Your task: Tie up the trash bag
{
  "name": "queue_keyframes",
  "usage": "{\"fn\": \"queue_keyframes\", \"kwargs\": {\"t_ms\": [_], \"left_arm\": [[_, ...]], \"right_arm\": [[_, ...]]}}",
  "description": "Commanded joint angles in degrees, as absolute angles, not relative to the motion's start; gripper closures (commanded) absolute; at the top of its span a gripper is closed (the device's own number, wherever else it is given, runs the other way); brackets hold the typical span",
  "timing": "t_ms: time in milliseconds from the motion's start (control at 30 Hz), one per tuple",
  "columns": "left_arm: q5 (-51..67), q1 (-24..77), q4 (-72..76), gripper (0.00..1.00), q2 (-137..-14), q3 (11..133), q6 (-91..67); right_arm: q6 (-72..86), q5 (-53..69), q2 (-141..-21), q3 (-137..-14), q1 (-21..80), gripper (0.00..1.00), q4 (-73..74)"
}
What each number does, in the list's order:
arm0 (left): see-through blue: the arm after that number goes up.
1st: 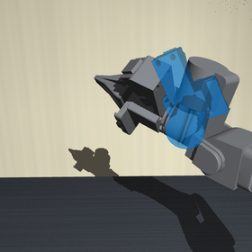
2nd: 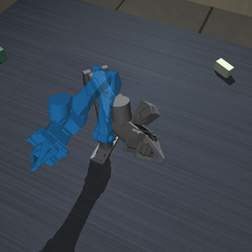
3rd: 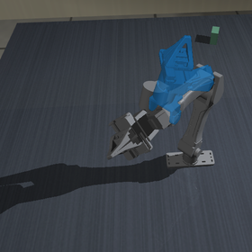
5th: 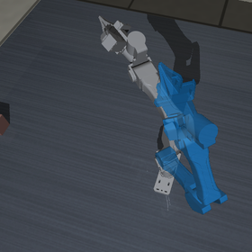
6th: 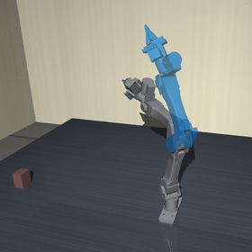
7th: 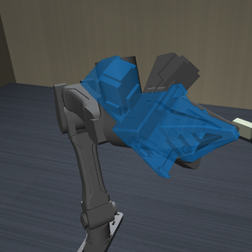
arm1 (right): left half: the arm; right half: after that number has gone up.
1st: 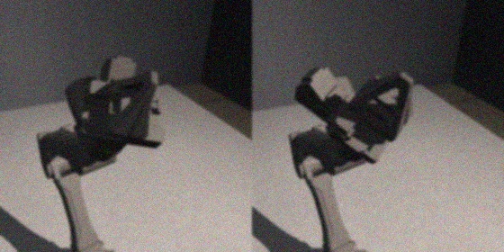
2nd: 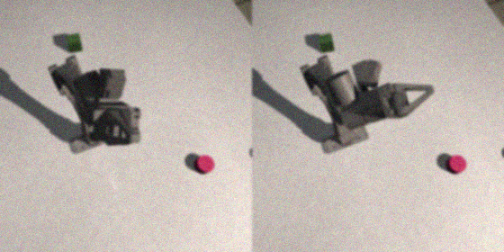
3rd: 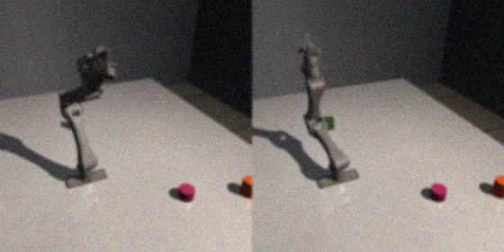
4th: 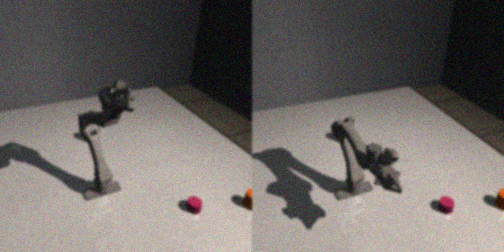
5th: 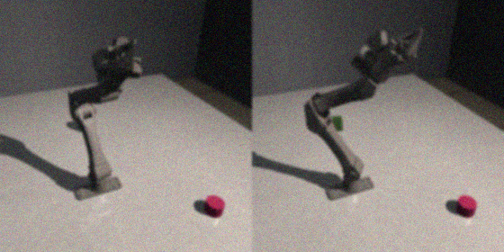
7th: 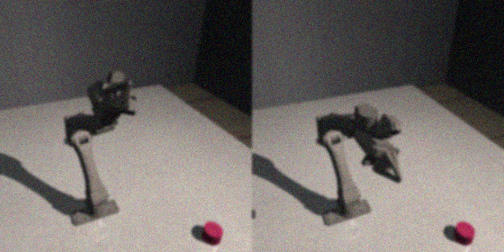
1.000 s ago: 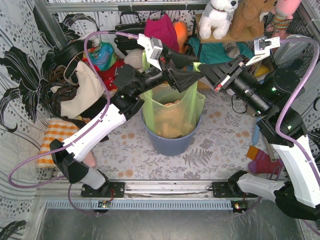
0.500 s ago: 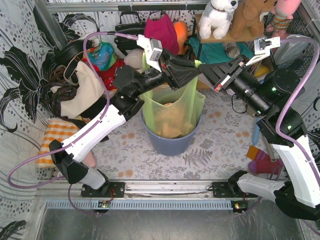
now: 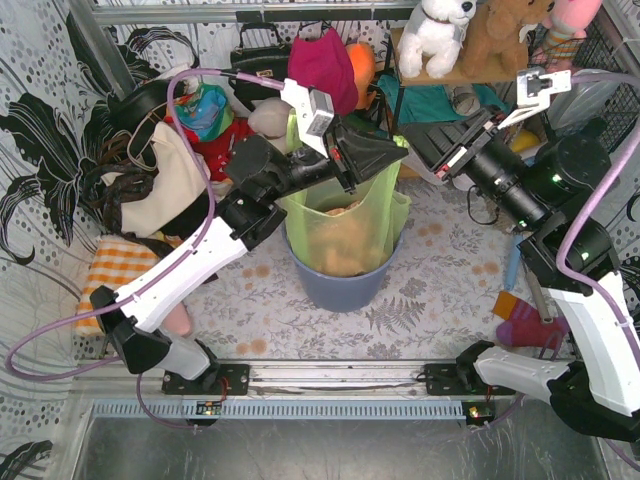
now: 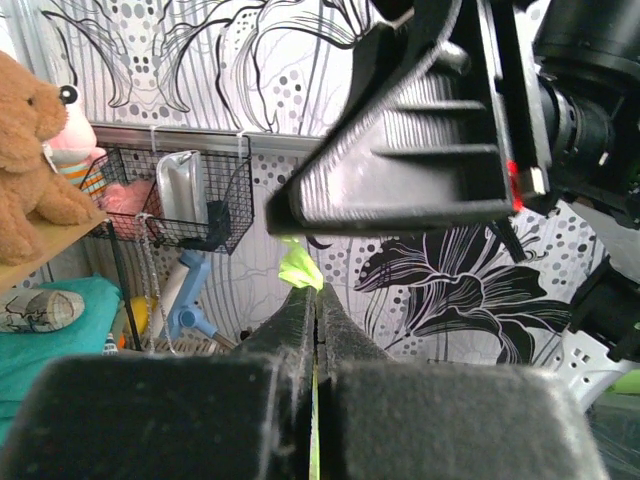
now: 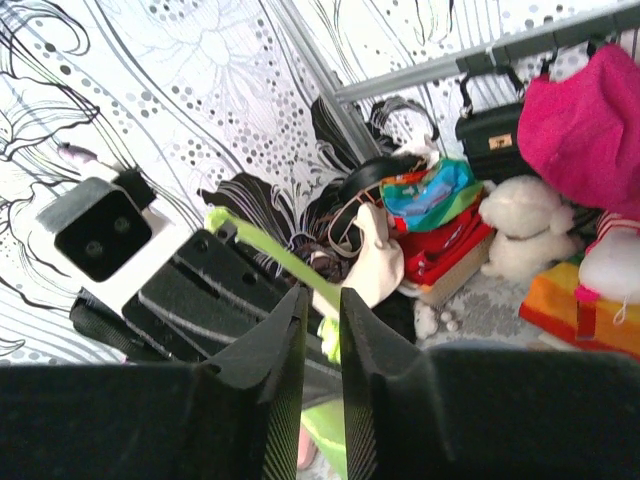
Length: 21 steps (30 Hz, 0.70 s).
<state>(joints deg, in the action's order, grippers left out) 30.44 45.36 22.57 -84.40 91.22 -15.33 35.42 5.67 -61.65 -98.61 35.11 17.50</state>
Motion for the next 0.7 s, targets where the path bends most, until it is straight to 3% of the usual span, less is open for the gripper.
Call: {"fn": "queue_keyframes", "kwargs": {"t_ms": [0, 167, 433, 667], "left_arm": [[29.4, 46.9, 19.2, 1.0, -80.5, 91.1, -10.8], [30.1, 48.7, 14.3, 1.0, -78.1, 89.7, -8.7], [31.8, 50.4, 13.8, 1.0, -75.0, 85.5, -8.5], [31.3, 51.7, 13.6, 1.0, -72.5, 82.4, -8.5]], "right_arm": [[30.4, 3.9, -62.1, -103.1, 35.0, 0.78, 16.0], [24.2, 9.8, -65.9, -108.5, 35.0, 0.68, 17.7], [15.9, 31.7, -77.8, -122.7, 35.1, 0.52, 22.4], [16.2, 39.7, -85.5, -128.1, 35.1, 0.37, 21.8]]}}
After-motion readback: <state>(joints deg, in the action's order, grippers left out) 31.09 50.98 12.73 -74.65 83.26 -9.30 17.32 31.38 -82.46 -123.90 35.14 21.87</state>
